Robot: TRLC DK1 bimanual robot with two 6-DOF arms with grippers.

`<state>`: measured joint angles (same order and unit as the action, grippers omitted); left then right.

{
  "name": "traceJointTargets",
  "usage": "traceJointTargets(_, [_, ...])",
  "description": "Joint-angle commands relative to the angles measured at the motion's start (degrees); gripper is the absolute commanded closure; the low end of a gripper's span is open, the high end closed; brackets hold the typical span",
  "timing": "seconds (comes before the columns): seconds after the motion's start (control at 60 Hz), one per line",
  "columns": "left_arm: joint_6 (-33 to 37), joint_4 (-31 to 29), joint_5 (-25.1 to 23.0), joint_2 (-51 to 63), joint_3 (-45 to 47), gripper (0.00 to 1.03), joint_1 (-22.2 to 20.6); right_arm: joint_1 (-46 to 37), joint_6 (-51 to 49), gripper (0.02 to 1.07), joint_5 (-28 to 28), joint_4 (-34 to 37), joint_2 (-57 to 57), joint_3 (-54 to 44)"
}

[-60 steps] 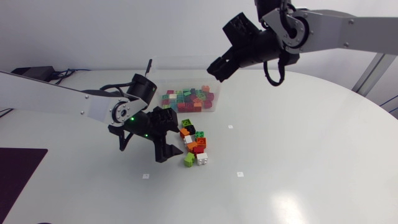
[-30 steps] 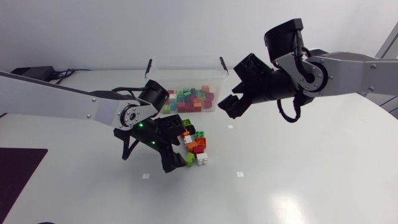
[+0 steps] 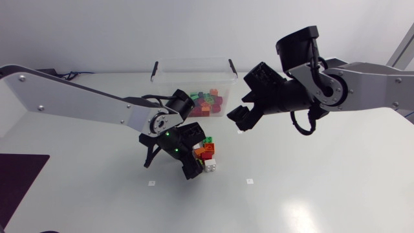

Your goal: Place the duplo bricks in the container

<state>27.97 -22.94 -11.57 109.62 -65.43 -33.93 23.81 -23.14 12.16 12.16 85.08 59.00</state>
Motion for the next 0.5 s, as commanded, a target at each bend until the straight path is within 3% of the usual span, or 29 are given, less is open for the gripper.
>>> traceJointTargets(0.0, [-2.74, -0.88, 0.32, 2.0, -2.16, 0.18, -0.61, 0.44, -0.42, 0.17, -0.12, -0.21, -0.79, -1.7])
traceJointTargets(0.117, [-3.62, -0.88, 1.2, 3.32, -3.04, 0.32, -1.4, 0.71, -1.21, 0.17, 0.14, -0.21, -0.79, -2.4])
traceJointTargets(0.2, [-3.62, -0.88, 1.82, 3.76, -3.3, 0.51, -1.57, 1.24, -2.62, 0.17, 0.93, 0.84, -0.7, -3.02])
traceJointTargets(0.283, [-3.53, -0.88, 1.91, 3.49, -3.21, 0.78, -1.05, 1.94, -5.69, 0.17, 3.31, 3.57, -0.18, -3.46])
traceJointTargets(0.483, [-0.72, -1.41, 1.91, 0.33, -1.28, 0.79, 1.33, 4.58, -12.72, 0.17, 7.52, 9.81, 4.04, -3.54])
